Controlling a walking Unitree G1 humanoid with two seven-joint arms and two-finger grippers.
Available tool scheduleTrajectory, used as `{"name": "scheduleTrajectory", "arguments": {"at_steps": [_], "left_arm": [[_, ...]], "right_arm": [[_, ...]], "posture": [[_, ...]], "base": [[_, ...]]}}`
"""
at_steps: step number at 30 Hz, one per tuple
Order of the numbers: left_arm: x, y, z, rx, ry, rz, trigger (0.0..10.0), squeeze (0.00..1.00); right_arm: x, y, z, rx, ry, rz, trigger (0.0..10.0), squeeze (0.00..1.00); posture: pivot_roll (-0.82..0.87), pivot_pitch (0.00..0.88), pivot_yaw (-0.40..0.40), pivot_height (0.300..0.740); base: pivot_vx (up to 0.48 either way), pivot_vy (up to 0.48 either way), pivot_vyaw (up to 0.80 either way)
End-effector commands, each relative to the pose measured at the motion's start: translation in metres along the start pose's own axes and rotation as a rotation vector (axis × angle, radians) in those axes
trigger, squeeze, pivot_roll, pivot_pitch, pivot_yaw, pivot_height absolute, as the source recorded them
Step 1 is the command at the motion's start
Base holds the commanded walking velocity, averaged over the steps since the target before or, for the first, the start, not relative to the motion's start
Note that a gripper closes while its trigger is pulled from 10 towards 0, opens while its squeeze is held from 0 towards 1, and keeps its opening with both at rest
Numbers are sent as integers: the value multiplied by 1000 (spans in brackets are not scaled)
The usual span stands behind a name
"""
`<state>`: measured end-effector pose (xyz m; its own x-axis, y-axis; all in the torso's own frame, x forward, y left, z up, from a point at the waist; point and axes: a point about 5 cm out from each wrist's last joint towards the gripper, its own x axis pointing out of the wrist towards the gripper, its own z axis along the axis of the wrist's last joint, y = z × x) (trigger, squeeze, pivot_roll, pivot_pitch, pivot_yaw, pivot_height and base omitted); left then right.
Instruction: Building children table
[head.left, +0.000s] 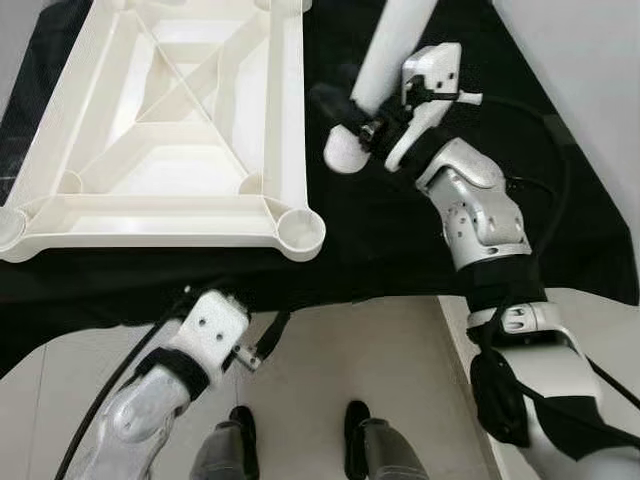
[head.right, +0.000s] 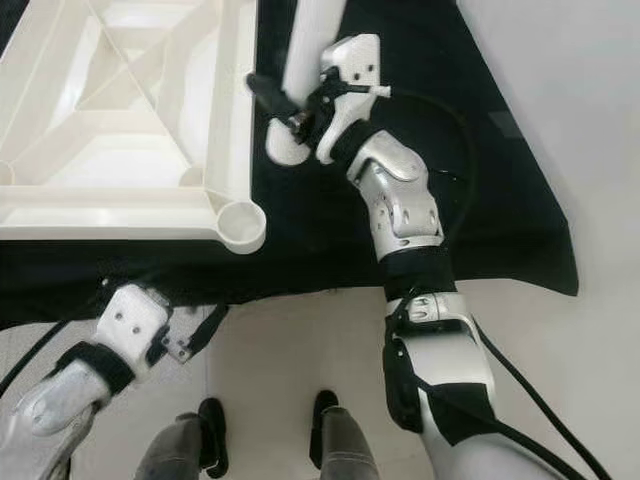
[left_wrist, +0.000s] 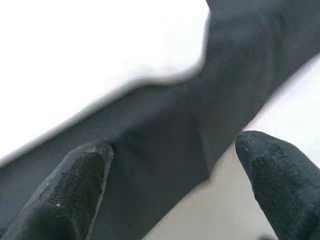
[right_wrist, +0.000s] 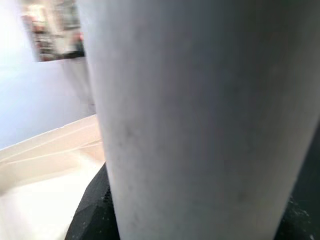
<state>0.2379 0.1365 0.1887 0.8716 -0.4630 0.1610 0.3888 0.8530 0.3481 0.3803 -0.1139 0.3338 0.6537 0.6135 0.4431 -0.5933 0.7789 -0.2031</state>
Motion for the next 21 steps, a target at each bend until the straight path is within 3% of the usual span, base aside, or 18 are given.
{"name": "scheduleTrajectory", "arguments": {"at_steps": [1, 2, 6, 7, 10, 11, 16, 20, 21], "left_arm": [[-2, -2, -3, -31, 9, -8, 10000, 0], [9, 2, 3, -44, -33, -23, 10000, 0], [16, 8, 7, -48, -63, -20, 10000, 0], [20, 13, 11, -61, -83, -8, 10000, 0], [25, 19, 16, -75, -108, -1, 10000, 0], [26, 21, 14, -73, -108, -7, 10000, 0], [27, 28, 10, -81, -90, -12, 10000, 0], [22, 32, 7, -140, -56, 12, 10000, 0], [20, 30, 5, -188, -40, 22, 10000, 0]], "right_arm": [[-4, -3, 0, -38, -7, -34, 10000, 0], [-8, -4, -2, -100, 9, -82, 10000, 0], [-11, -1, -7, -142, 22, -95, 10000, 0], [-14, 1, -10, -146, 24, -108, 0, 0], [-19, 5, -17, -139, 35, -127, 0, 0], [-22, 7, -21, -127, 44, -142, 10000, 0], [-28, 14, -33, -76, 64, -174, 10000, 0], [-40, 22, -46, -17, 82, -216, 10000, 0], [-51, 28, -56, 7, 104, -237, 10000, 0]], "posture": [[29, 208, -25, 740], [20, 160, -13, 740], [12, 137, -4, 740], [11, 129, 0, 740], [15, 112, 5, 740], [19, 95, 8, 740], [27, 77, 9, 740], [29, 46, 21, 740], [24, 35, 26, 740]], "base": [[0, 0, 0], [0, 0, 0], [0, 0, 0], [0, 0, 0], [0, 0, 0], [0, 0, 0], [0, 0, 0], [0, 0, 0], [0, 0, 0]]}}
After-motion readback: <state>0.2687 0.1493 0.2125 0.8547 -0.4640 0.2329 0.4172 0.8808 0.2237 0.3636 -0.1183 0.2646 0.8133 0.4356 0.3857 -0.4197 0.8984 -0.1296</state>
